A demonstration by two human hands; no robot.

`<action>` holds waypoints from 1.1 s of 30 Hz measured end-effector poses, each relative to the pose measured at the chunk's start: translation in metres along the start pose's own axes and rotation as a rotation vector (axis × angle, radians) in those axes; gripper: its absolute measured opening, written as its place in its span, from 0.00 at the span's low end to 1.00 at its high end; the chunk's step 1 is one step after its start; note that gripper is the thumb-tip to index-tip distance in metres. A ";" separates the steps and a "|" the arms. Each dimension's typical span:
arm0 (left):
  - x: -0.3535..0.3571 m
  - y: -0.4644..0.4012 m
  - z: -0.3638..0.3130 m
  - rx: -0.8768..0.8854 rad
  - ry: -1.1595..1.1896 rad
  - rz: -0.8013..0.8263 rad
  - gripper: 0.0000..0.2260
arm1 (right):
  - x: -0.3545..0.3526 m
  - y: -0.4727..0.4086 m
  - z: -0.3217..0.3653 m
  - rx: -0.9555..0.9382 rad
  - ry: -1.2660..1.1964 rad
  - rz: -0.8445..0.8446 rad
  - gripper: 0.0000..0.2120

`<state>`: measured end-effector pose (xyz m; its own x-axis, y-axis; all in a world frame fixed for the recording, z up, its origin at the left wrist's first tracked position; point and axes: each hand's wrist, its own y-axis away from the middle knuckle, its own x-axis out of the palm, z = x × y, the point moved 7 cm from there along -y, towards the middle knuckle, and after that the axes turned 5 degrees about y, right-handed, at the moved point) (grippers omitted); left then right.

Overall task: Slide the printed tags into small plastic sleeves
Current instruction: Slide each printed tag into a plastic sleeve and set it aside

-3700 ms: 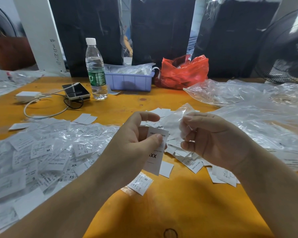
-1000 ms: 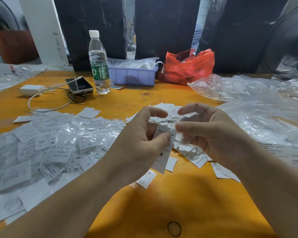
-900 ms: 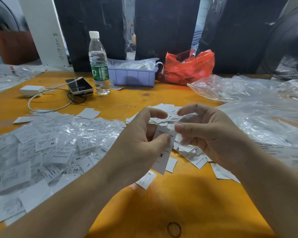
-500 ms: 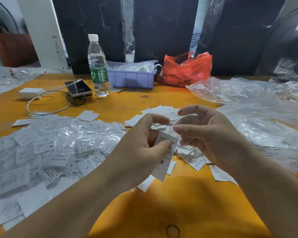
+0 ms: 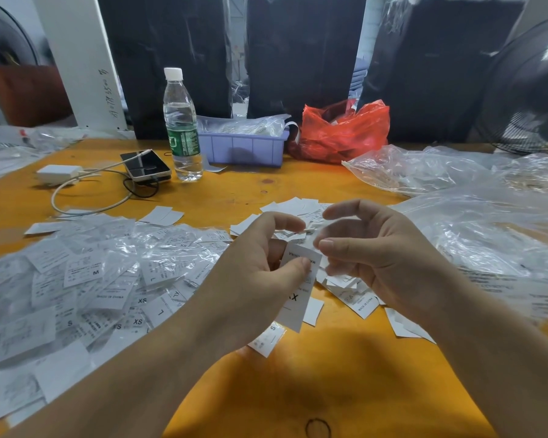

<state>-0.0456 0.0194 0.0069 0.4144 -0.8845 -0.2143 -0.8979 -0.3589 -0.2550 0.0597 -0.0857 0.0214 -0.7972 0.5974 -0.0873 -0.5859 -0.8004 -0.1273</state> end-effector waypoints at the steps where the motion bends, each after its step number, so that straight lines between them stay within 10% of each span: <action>1: 0.000 0.000 0.000 0.001 -0.003 0.000 0.13 | 0.000 0.000 0.000 0.000 0.002 0.001 0.26; 33: 0.002 0.000 0.001 -0.002 0.020 0.042 0.12 | 0.012 0.000 -0.002 0.002 -0.029 0.079 0.22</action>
<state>-0.0447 0.0175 0.0057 0.3736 -0.9046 -0.2055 -0.9146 -0.3223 -0.2441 0.0505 -0.0788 0.0181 -0.8446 0.5310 -0.0687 -0.5215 -0.8449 -0.1192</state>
